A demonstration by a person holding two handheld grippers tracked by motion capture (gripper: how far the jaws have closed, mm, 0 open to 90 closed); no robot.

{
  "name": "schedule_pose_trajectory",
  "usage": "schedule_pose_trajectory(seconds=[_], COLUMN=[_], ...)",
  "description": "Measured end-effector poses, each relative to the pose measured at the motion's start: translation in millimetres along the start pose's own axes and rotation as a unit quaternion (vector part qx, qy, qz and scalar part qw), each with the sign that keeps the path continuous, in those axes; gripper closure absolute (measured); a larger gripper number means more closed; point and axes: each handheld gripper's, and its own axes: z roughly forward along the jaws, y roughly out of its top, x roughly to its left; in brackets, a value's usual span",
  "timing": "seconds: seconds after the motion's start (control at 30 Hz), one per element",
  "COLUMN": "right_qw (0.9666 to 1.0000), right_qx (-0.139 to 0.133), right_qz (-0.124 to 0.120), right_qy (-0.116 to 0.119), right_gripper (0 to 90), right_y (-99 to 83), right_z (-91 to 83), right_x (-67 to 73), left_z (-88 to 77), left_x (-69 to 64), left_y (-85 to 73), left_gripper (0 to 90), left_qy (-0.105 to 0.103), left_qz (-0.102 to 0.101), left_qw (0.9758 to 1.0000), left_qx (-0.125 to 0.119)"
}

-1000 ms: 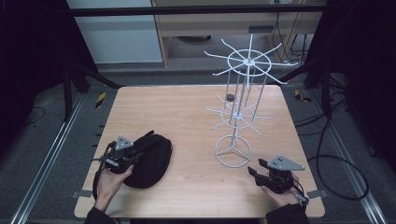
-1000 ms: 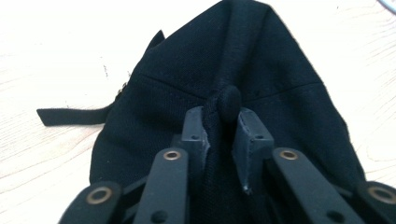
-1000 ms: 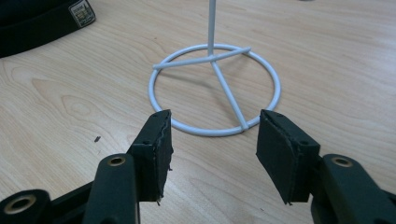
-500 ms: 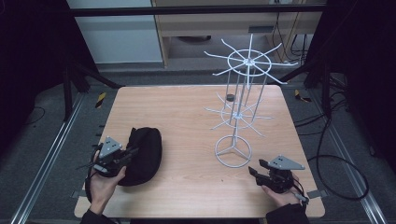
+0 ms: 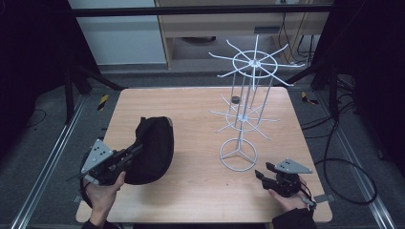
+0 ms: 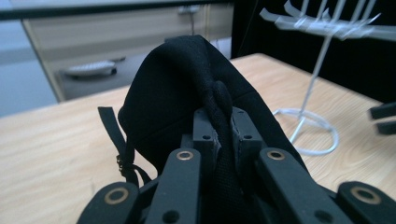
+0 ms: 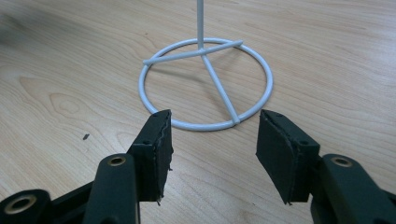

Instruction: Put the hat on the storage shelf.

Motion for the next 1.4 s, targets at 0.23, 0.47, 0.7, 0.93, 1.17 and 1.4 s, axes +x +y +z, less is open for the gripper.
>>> schedule_pose_trajectory(seconds=[0.23,0.47,0.7,0.93,1.17,1.4], right_qw=[1.0,0.9999,0.9999,0.9999,0.9999,0.9999], right_qx=[-0.003,-0.005,-0.004,-0.003,-0.004,-0.004], right_qz=[-0.002,-0.001,0.001,-0.003,-0.003,-0.004], right_qy=[-0.004,-0.01,-0.01,-0.011,-0.012,-0.012], right_gripper=[45.2,44.7,44.5,44.4,44.4,44.4], right_y=[-0.1,-0.7,-0.7,-0.8,-0.9,-0.8], right_z=[-0.5,-0.7,-0.8,-0.3,-0.3,-0.1], right_x=[-1.4,-1.9,-1.7,-2.0,-2.3,-2.5], left_z=[-10.3,-14.1,-12.6,-13.0,-11.4,-8.6], left_x=[-11.2,-19.2,-29.4,-41.2,-50.6,-54.7], left_y=[15.0,29.4,47.3,67.5,85.6,99.2], left_gripper=[82.6,82.7,82.8,82.8,82.9,83.0], left_qy=[-0.019,-0.038,-0.061,-0.083,-0.099,-0.112], left_qz=[0.004,0.008,0.008,0.011,0.012,0.007], left_qw=[0.9991,0.9969,0.992,0.9854,0.9788,0.9725], left_qx=[-0.038,-0.068,-0.11,-0.148,-0.179,-0.204])
